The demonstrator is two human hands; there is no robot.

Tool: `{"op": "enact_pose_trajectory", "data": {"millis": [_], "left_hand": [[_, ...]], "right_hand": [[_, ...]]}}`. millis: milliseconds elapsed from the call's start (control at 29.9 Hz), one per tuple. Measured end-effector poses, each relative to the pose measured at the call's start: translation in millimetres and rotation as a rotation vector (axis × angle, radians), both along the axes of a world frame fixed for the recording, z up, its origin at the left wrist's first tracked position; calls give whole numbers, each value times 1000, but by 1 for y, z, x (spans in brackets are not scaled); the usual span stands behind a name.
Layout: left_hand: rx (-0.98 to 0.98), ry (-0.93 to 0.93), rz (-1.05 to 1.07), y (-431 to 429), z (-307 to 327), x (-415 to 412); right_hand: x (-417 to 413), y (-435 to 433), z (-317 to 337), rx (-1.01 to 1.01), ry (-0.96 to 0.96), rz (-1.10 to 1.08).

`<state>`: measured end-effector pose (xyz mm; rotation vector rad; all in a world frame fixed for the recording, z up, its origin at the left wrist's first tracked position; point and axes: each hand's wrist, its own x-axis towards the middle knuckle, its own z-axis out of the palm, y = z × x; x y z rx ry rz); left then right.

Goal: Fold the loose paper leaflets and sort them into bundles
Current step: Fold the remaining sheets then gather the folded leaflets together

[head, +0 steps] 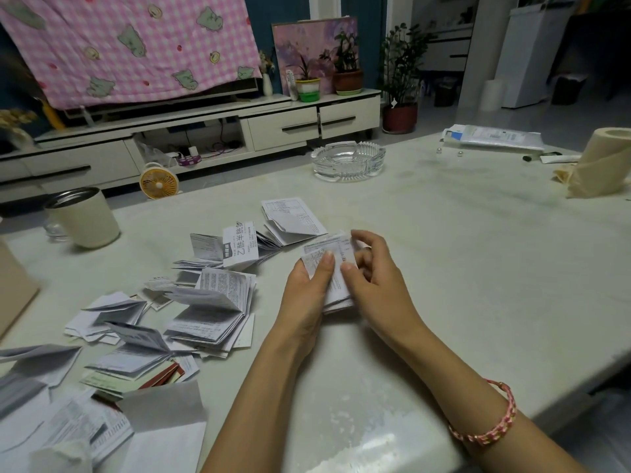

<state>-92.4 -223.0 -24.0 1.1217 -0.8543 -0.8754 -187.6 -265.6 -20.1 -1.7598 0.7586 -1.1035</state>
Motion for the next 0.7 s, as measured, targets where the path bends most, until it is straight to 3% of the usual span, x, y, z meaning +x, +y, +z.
{"op": "enact_pose_trajectory", "data": {"millis": [167, 234, 368, 502, 703], "left_hand": [[13, -62, 140, -2, -2, -6], [4, -135, 184, -1, -1, -9], [-42, -230, 158, 5, 2, -18], [7, -343, 153, 6, -6, -15], [0, -284, 171, 7, -9, -13]], "right_hand": [[0, 4, -3, -355, 150, -261], [1, 3, -5, -267, 111, -254], [-4, -1, 3, 353, -104, 73], [-11, -4, -5, 218, 31, 143], [-13, -2, -6, 47, 173, 97]]}}
